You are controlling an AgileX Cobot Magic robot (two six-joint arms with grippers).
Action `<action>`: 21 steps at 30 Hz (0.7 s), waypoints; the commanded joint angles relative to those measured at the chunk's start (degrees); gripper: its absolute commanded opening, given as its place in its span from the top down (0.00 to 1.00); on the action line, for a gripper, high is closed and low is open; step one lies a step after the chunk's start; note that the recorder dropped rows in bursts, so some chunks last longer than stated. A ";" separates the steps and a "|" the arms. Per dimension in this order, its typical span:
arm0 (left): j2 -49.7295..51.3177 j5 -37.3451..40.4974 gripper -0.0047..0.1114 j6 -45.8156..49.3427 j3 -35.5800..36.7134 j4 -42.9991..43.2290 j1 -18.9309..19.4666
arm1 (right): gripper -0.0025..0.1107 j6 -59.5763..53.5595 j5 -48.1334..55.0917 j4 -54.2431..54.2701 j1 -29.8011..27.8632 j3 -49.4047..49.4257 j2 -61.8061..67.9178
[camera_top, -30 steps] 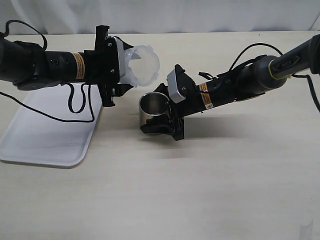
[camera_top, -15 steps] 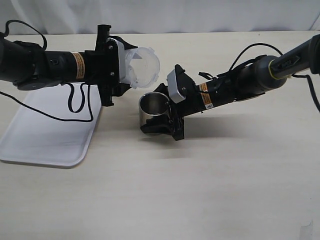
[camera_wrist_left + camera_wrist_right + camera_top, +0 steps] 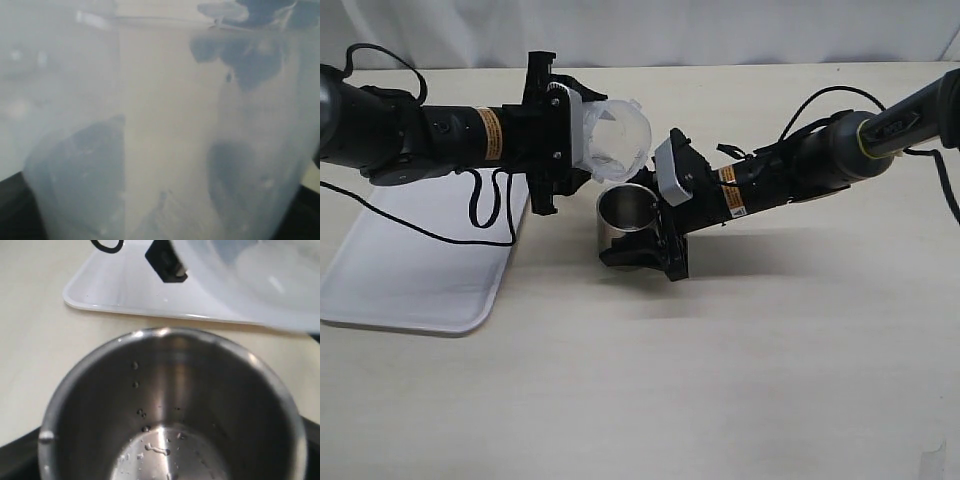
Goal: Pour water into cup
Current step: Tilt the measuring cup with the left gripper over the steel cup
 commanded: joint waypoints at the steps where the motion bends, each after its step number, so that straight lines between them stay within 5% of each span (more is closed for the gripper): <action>1: 0.04 -1.44 0.96 1.64 -0.48 -0.73 -0.20 | 0.94 -0.76 -1.12 1.78 0.08 -0.06 -0.24; 21: 0.04 0.90 0.96 7.56 -0.48 -0.73 -0.20 | 0.94 -0.76 -1.12 1.78 0.08 -0.06 -0.24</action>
